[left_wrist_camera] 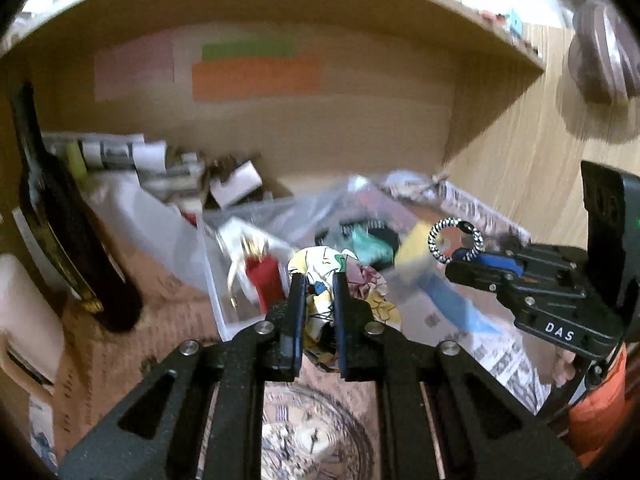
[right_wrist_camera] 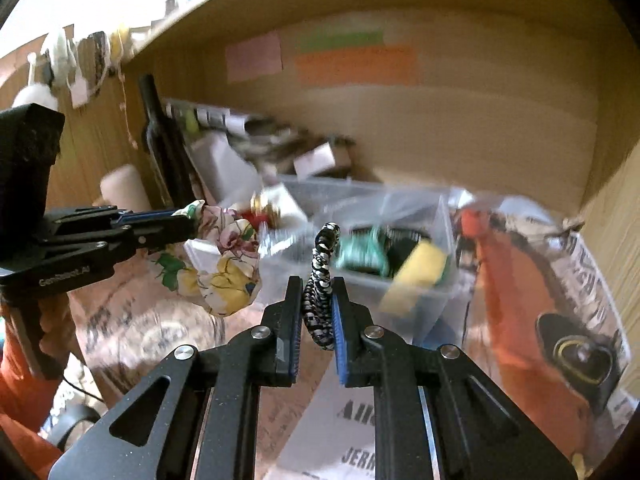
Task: Organize soft objects
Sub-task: 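Carry the floral cloth and beaded ring into the box and open both tools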
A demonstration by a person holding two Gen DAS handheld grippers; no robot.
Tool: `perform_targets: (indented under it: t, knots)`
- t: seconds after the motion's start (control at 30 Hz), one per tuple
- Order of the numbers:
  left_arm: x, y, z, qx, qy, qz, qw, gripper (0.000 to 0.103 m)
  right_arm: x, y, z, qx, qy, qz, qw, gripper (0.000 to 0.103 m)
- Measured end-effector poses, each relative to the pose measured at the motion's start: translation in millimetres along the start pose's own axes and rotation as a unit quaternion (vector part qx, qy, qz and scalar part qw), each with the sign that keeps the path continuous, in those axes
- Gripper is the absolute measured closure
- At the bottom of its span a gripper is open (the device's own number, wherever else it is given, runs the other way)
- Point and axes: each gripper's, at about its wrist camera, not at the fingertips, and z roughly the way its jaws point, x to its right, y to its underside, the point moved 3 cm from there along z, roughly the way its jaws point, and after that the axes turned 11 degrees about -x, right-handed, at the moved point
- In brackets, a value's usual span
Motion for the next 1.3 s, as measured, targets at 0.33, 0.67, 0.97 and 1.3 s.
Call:
perform_targets:
  t: [0.33, 0.67, 0.97, 1.3]
  knots:
    - [-8.6, -36.9, -8.7, 0.048, -0.02, -0.013, 0.9986, 0.091, 2.3, -39.3, -14.7, 0.059, -0.002, 0.004, 0.998, 0.09]
    - [-18.6, -58.7, 26.7, 0.028, -0.029, -0.035, 0.9986, 0.091, 10.1, -58.8, 15.7, 0.041, 0.007, 0.004, 0.999, 0.09]
    - [-26.4, -57.1, 74.4, -0.024, -0.038, -0.043, 0.9981, 0.091, 23.3, -57.2, 66.9, -0.021, -0.007, 0.02, 1.0, 0.09]
    - [-36.8, -45.0, 105.2, -0.074, -0.035, -0.055, 0.9951, 0.067, 22.2, -47.9, 87.4, -0.056, 0.029, 0.005, 0.998, 0.053]
